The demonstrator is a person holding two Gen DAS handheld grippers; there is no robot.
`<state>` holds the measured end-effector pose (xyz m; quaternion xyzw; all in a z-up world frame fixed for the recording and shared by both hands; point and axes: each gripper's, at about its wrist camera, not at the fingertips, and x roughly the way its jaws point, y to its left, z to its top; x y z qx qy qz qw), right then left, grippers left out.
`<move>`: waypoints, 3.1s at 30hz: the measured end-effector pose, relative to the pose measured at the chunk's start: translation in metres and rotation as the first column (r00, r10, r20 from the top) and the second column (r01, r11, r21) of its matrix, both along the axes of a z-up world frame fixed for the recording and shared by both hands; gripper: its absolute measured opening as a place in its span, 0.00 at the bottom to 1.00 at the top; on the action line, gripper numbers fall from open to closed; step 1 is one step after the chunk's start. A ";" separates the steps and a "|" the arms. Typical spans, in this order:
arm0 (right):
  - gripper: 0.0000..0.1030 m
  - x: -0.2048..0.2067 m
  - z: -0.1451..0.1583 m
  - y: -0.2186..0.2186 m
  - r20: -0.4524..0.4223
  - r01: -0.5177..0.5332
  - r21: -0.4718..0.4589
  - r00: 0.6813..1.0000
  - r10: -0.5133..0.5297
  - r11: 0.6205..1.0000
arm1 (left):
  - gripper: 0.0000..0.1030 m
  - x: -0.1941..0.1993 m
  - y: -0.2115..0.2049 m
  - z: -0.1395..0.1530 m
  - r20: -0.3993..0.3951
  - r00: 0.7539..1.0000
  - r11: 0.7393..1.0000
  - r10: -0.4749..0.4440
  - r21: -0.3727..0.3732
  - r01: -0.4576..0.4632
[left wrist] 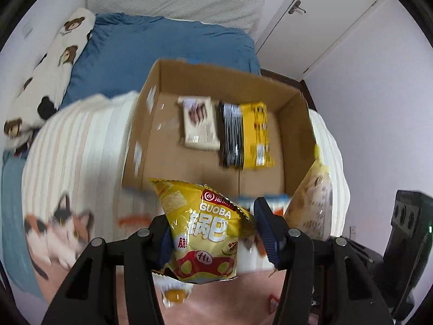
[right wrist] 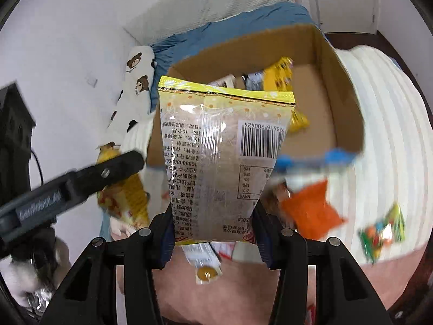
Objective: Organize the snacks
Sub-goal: 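Carry both bags into the box and open both tools to drop them, then grasp the orange-white snack bag with left tool while right grasps orange chip bag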
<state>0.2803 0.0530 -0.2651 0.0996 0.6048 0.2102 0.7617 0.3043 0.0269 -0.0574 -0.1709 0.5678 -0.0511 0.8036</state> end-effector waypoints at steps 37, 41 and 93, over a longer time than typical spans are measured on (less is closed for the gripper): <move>0.97 0.137 -0.131 0.064 -0.300 -0.050 -0.147 0.954 0.003 0.988 | 0.91 0.133 0.041 -0.127 -0.378 0.926 1.000 0.013 0.027 -0.003; 0.97 0.136 -0.114 0.059 -0.241 -0.046 -0.208 0.971 -0.006 0.977 | 0.90 0.123 0.035 -0.106 -0.325 0.946 0.999 0.009 0.053 0.009; 0.71 0.007 -0.180 -0.065 0.000 0.074 -0.368 0.997 -0.080 0.927 | 0.88 -0.064 0.067 -0.199 -0.295 0.895 0.940 0.336 0.042 -0.339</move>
